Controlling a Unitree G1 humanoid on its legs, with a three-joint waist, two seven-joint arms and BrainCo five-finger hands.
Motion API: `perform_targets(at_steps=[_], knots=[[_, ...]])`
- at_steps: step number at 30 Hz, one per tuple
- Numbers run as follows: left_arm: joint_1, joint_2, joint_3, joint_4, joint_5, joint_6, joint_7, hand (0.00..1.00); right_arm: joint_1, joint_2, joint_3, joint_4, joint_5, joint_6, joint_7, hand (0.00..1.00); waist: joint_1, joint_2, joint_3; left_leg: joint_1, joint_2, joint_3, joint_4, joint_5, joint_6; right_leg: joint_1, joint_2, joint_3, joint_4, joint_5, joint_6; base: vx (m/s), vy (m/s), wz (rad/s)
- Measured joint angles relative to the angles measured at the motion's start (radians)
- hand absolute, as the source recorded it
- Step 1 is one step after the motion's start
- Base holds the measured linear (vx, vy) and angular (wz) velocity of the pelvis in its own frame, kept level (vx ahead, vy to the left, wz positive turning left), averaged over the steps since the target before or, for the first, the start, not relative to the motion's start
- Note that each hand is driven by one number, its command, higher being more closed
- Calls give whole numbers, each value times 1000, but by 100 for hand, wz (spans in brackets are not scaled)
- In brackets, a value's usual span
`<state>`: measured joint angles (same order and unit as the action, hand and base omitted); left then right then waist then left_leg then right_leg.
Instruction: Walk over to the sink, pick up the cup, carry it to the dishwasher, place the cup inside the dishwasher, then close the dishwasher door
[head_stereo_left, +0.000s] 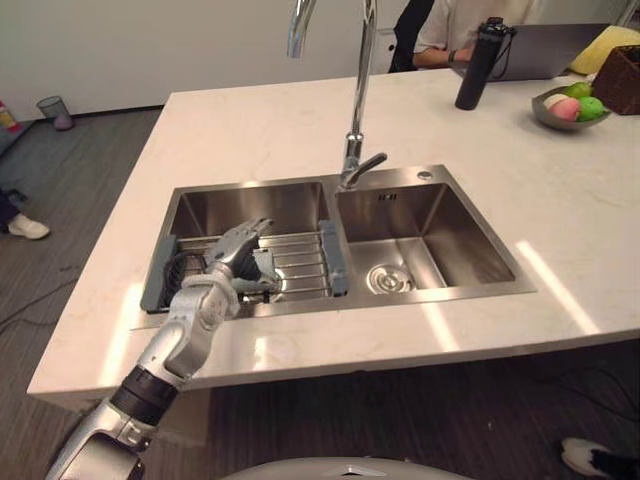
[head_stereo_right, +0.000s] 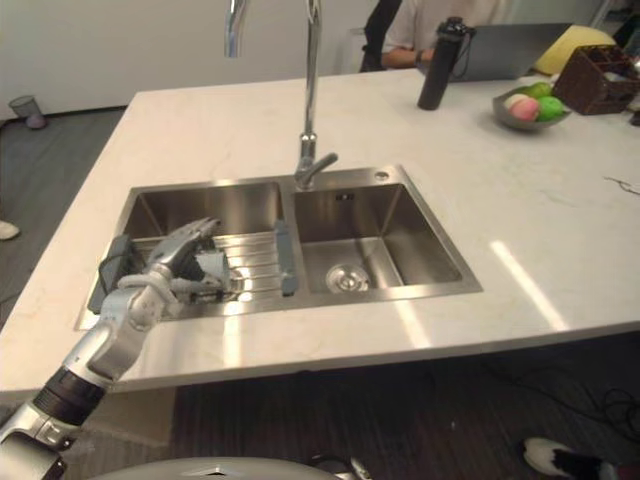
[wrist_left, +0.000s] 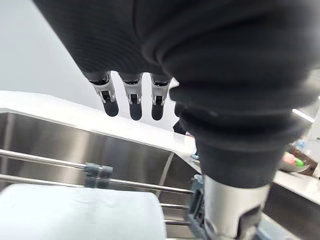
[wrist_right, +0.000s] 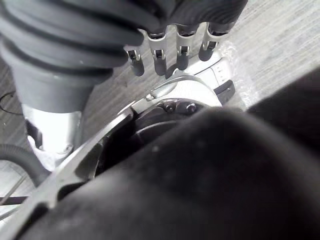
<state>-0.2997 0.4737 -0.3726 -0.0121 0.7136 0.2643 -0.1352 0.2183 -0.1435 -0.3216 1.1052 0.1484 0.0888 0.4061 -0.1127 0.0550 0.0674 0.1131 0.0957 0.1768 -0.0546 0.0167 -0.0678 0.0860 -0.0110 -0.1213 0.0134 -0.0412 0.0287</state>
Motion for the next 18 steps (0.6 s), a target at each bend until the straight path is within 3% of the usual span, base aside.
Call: perform_targets(at_steps=[10,18], knots=[[-71,38,60,93,17,8,-48,0,14,6,27,-34,0,-1,-3,0,-21,-13,13,10,-5,9,-10,-2,-1,23,0,1,-39,21,5,11,4,-2],[-85,39,60,112,17,9,-135,0,14,-4,42,-37,0,5,0,0,-27,-12,16,36,-10,6,-18,-3,-1,53,-2,-2,-51,21,5,-9,-1,0]])
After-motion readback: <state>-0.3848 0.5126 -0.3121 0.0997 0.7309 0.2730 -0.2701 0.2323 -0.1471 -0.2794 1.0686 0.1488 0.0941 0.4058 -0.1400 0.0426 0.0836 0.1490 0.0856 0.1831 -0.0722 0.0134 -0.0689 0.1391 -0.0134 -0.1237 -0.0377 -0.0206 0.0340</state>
